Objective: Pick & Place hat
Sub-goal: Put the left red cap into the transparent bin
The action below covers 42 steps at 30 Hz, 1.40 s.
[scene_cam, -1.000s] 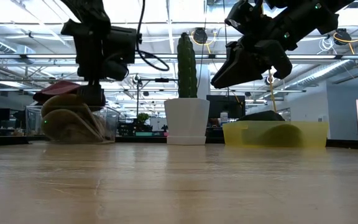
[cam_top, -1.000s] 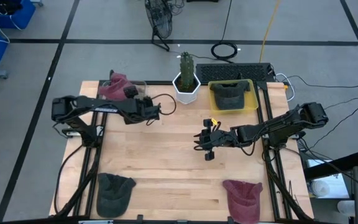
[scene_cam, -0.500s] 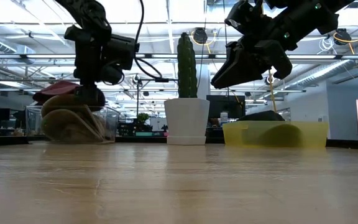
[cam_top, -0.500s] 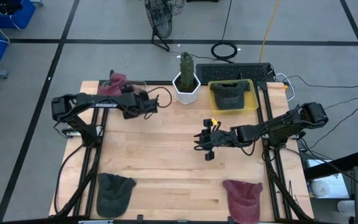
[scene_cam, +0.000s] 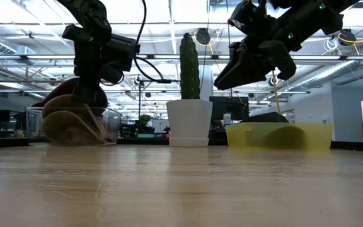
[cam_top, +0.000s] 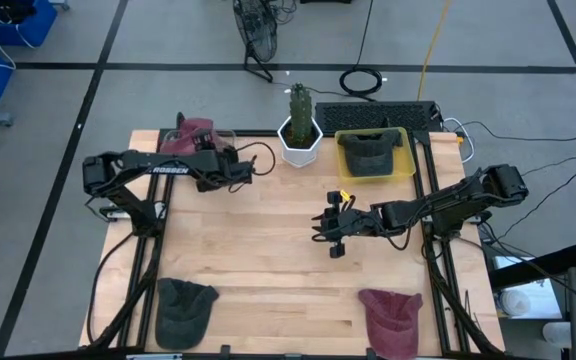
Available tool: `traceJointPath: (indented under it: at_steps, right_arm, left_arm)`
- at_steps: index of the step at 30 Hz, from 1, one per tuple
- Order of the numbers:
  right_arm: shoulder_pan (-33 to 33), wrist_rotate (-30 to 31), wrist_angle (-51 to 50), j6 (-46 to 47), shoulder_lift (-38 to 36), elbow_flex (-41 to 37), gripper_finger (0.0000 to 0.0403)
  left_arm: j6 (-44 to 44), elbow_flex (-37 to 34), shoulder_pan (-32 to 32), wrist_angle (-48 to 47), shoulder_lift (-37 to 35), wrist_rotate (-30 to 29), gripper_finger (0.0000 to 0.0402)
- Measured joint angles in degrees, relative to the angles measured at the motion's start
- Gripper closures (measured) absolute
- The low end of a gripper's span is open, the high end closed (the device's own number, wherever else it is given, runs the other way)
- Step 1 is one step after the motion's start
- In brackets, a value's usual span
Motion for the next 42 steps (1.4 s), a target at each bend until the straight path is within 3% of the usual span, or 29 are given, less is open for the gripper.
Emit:
traceJointPath:
  at_steps: [7,11,16,24,26,33,42]
  right_arm:
    - [-0.1,0.0,0.0,0.0,0.0,0.0,0.0314]
    - [-0.1,0.0,0.0,0.0,0.0,0.0,0.0314]
    - [-0.1,0.0,0.0,0.0,0.0,0.0,0.0314]
    - [-0.1,0.0,0.0,0.0,0.0,0.0,0.0314]
    - [-0.1,0.0,0.0,0.0,0.0,0.0,0.0314]
    - [-0.1,0.0,0.0,0.0,0.0,0.0,0.0314]
    - [-0.1,0.0,0.0,0.1,0.0,0.0,0.0314]
  left_arm:
    - [0.4,0.0,-1.8,-2.0,-3.6,-2.4,0.0370]
    - [1.5,0.3,-3.1,-2.2,-10.2,-0.7,0.0390]
    - [5.5,1.3,-5.2,-1.0,-20.5,0.3,0.0379]
    - [13.8,1.4,-6.3,6.3,-34.9,13.6,0.0389]
    - [15.3,1.4,-6.3,7.5,-37.0,14.7,0.0384]
    - [22.7,0.8,-4.6,7.3,-37.7,21.1,0.0390]
    - [30.5,-2.3,0.0,8.5,-33.0,17.0,0.0390]
